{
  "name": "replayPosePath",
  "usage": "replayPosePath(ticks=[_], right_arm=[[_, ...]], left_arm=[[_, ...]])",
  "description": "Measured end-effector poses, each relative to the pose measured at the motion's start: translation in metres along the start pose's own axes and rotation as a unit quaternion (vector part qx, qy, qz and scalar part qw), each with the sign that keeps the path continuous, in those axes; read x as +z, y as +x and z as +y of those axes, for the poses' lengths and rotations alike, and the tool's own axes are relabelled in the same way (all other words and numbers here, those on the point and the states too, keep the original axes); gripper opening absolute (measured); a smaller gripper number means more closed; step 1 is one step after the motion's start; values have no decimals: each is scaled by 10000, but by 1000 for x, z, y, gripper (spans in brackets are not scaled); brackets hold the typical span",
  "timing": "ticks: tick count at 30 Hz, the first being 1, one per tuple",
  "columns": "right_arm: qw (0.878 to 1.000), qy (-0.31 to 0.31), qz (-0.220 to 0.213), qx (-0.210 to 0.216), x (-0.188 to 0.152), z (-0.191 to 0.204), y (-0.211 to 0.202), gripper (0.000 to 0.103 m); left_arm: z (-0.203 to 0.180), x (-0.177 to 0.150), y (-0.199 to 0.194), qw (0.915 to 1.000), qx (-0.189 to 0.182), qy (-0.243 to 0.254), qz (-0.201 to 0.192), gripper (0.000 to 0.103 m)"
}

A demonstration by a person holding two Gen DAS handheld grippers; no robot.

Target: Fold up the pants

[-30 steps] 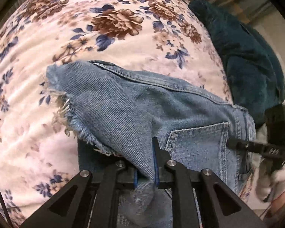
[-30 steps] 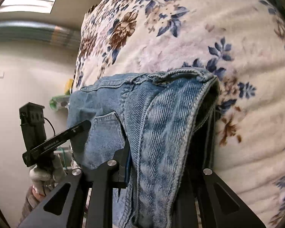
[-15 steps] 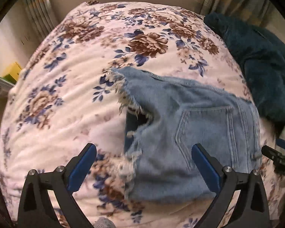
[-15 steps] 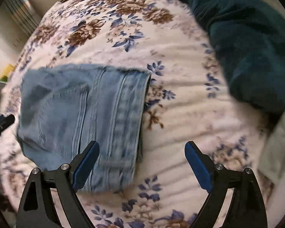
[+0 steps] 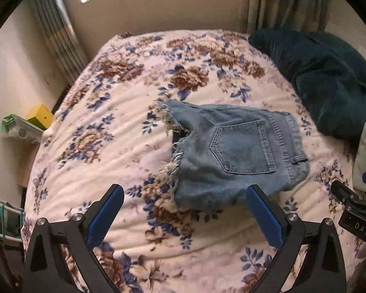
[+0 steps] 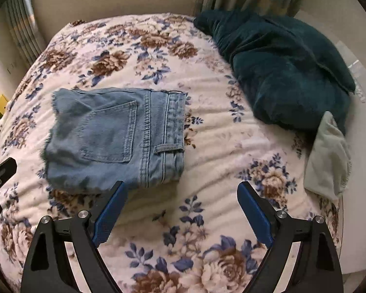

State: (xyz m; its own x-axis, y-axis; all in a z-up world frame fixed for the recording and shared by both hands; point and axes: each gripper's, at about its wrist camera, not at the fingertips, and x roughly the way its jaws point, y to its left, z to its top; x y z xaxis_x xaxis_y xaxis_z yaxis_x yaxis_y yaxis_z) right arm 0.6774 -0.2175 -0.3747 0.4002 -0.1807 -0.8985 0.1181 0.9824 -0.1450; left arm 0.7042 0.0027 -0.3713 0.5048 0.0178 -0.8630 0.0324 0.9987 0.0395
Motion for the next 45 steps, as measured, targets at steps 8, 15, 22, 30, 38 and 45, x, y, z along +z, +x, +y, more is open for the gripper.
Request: replayPosePath(ticks=[8,15,22,30,38,45], right_arm=[[9982,89,-569,-150,-49,-13,-125,93],[9942,202,-1036,-182,-109,-26,-251,93],[9891,213,-1458,-17,-165,-41,-365,93],[9798,47,-1983,243,-238,-64,-489,93],[9724,-106,-2281,486,-324,-98,-587,93],[9692,-117,-2386,603,-386,-121,-646,93]], left_arm=[[12,-33,-120,9986,-137,-68,-499,102],[21,-74,-223,9957,-155,-118,-906,102],[21,-122,-320,9921,-16,-116,-1248,102],[10,-182,-422,9863,240,-241,-1611,102],[-2,-253,-507,9832,333,-473,-1731,102],[-11,-292,-555,9844,266,-487,-1668,102]])
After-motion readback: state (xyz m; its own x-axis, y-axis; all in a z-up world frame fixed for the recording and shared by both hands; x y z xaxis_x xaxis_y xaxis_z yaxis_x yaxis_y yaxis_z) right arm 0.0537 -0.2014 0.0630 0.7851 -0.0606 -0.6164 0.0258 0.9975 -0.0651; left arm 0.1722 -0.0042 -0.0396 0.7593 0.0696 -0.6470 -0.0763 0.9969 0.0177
